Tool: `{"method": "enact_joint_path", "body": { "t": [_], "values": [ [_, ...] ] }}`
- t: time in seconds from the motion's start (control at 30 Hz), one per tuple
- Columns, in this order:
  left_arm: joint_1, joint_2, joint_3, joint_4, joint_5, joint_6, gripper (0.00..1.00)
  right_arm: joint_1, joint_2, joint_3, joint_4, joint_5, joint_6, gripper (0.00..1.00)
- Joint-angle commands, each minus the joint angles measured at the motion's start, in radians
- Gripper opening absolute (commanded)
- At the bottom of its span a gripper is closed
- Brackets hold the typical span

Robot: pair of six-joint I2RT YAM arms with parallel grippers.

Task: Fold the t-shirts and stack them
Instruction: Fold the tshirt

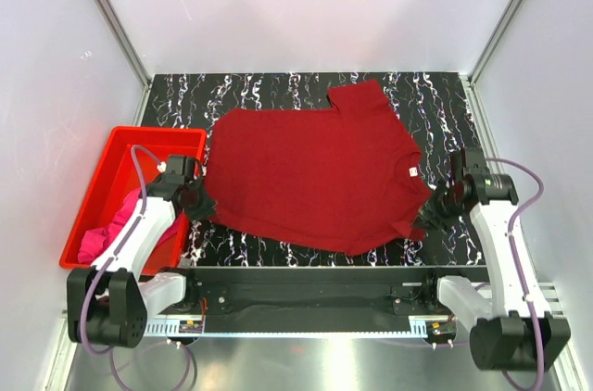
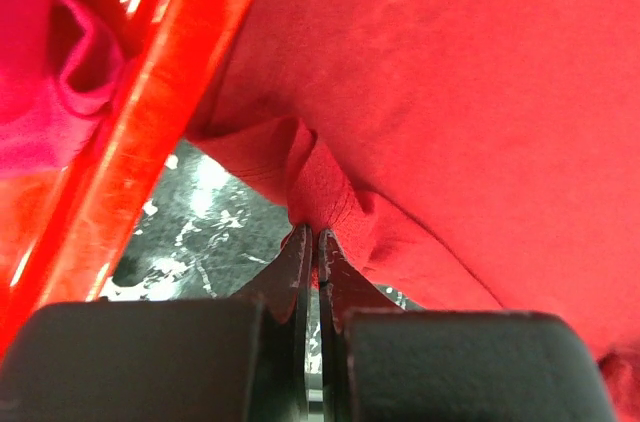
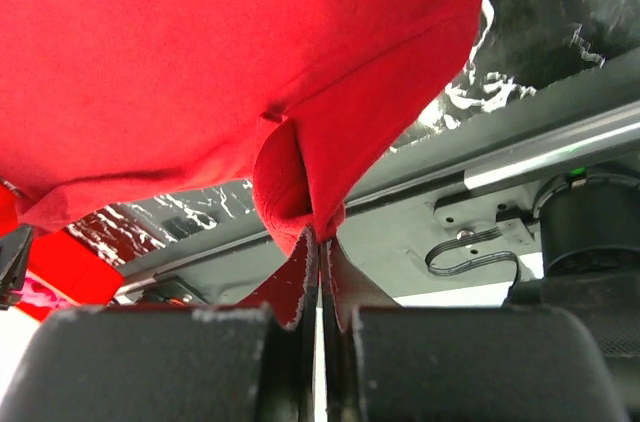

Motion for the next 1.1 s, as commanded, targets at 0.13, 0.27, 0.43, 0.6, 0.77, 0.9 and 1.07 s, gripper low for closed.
{"method": "enact_joint_path", "body": {
  "t": [0.13, 0.27, 0.43, 0.6, 0.77, 0.9, 1.07],
  "values": [
    [-0.001, 0.096, 0.141, -0.054, -0.11, 0.026, 0.0, -0.002, 0.184, 0.182, 0.132, 0.053, -0.084, 0.0],
    [-0.001, 0.192, 0.234, -0.08, -0.154, 0.05, 0.0, -0.017, 0.324, 0.286, 0.172, 0.063, -0.121, 0.0],
    [-0.001, 0.302, 0.316, -0.089, -0.181, 0.05, 0.0, -0.048, 0.449, 0.366, 0.229, 0.044, -0.174, 0.0],
    [-0.001, 0.338, 0.338, -0.092, -0.216, 0.021, 0.0, -0.059, 0.582, 0.449, 0.293, -0.008, -0.205, 0.0],
    [-0.001, 0.35, 0.355, -0.097, -0.254, 0.012, 0.0, -0.059, 0.688, 0.512, 0.326, -0.062, -0.216, 0.0],
    [-0.001, 0.384, 0.37, -0.09, -0.265, 0.007, 0.0, -0.059, 0.731, 0.541, 0.341, -0.058, -0.236, 0.0],
    [-0.001, 0.423, 0.384, -0.075, -0.262, 0.003, 0.0, -0.059, 0.788, 0.576, 0.349, -0.07, -0.237, 0.0]
  ]
}}
